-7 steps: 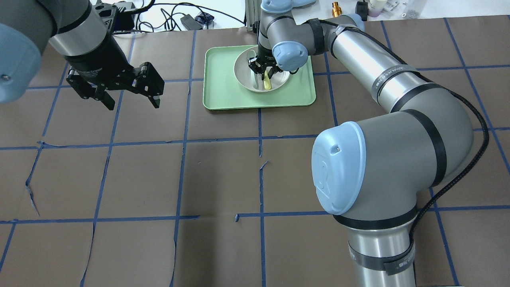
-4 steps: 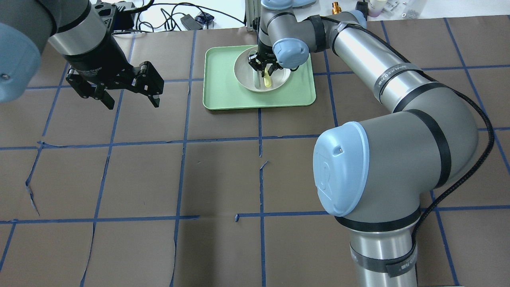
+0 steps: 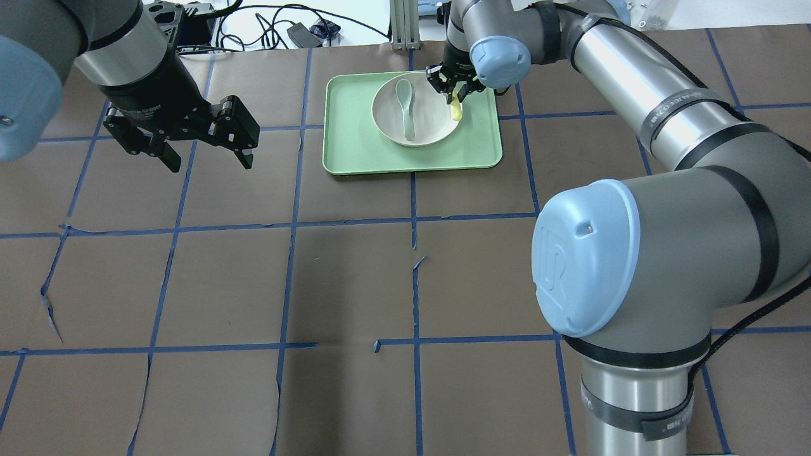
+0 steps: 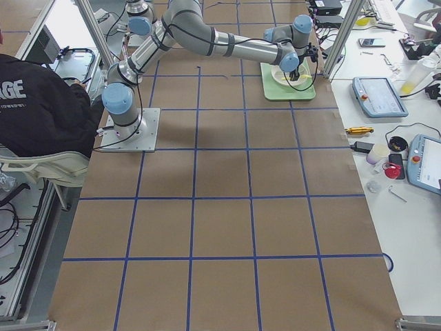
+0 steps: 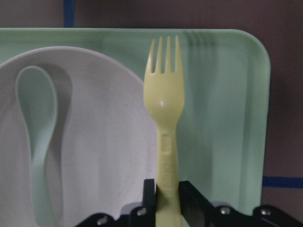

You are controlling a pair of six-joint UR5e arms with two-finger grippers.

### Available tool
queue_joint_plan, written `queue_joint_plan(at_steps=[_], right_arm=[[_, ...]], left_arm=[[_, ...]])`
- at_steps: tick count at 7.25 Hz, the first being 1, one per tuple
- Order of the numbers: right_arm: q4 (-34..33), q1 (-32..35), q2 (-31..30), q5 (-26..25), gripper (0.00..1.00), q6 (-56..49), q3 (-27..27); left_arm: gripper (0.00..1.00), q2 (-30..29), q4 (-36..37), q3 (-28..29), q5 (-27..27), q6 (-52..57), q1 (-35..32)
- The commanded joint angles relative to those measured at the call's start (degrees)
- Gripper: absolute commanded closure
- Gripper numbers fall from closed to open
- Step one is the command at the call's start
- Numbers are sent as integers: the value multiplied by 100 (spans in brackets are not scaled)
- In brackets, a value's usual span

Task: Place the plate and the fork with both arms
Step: 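Lower the yellow fork onto the tray beside the plate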

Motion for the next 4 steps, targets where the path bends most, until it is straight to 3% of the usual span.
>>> queue_joint_plan(at_steps=[1,4], right_arm=[[-14,-267,0,12,83,53,256],[-14,-241,88,65,83,62,354]], left_arm=[[0,-12,10,-4,0,0,1],[0,6,10,-22,0,-9,1]])
